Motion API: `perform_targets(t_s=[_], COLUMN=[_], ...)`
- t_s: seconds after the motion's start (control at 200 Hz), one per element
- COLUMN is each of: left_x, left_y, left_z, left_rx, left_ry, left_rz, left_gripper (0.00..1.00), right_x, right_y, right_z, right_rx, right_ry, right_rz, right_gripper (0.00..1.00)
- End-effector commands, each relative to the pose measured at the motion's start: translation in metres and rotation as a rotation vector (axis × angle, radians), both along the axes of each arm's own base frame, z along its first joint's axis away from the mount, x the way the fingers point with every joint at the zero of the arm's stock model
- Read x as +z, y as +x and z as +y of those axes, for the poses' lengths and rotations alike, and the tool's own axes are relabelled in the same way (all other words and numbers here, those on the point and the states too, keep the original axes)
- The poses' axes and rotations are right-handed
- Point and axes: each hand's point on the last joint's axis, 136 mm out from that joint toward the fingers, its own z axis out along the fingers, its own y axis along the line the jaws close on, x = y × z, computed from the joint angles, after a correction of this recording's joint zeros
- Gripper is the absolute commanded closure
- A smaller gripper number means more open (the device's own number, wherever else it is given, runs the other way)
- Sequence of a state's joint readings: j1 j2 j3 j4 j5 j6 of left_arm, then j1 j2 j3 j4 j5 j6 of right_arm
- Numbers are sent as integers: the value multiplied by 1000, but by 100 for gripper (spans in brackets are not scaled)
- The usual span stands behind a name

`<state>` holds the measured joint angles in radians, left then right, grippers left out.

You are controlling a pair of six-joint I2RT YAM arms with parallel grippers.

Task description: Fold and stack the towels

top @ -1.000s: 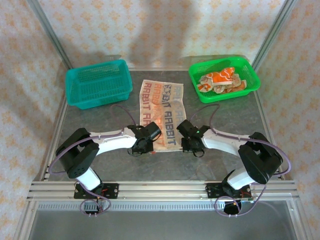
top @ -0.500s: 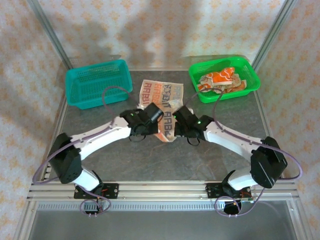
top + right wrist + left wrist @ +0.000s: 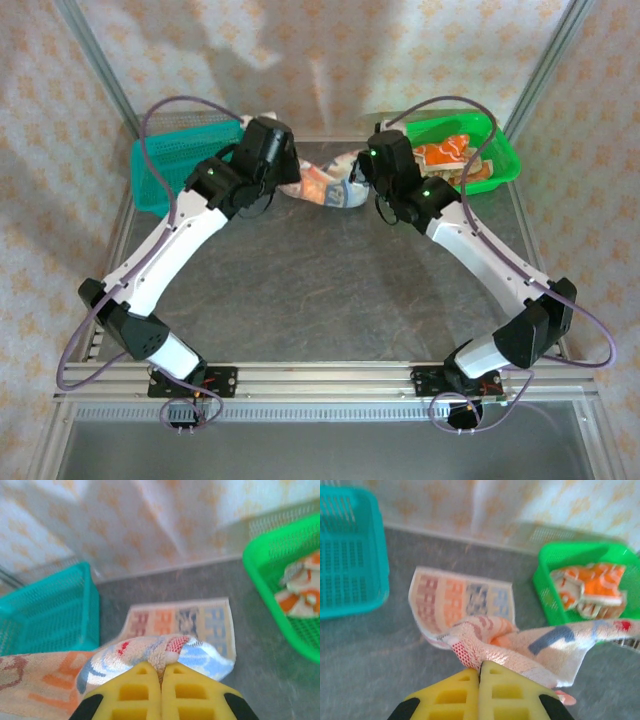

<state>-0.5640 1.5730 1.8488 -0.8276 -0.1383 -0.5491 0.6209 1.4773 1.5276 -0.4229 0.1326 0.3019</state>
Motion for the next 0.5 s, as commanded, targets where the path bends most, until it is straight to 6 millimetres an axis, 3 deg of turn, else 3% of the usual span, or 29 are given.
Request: perform_targets(t_s=[0.0, 0.105, 0.355, 0.495], left_x=[21, 40, 70, 93], left_y=[11, 25, 50, 60], left_z=[16, 17, 19, 19], left_rx=[-8, -20, -24, -1], left_ry=[59, 4, 0, -36], left_rz=[-40, -77, -149, -199], left_gripper=[100, 100, 100, 100], right_x=[39, 54, 65, 90], right_y=[18, 30, 66, 83], right_z=[-6, -9, 2, 5], right_rx=[-61, -106, -111, -79], right_ry=[-26, -41, -76, -44], right_rz=[-134, -172, -195, -235], right_gripper=[100, 100, 100, 100])
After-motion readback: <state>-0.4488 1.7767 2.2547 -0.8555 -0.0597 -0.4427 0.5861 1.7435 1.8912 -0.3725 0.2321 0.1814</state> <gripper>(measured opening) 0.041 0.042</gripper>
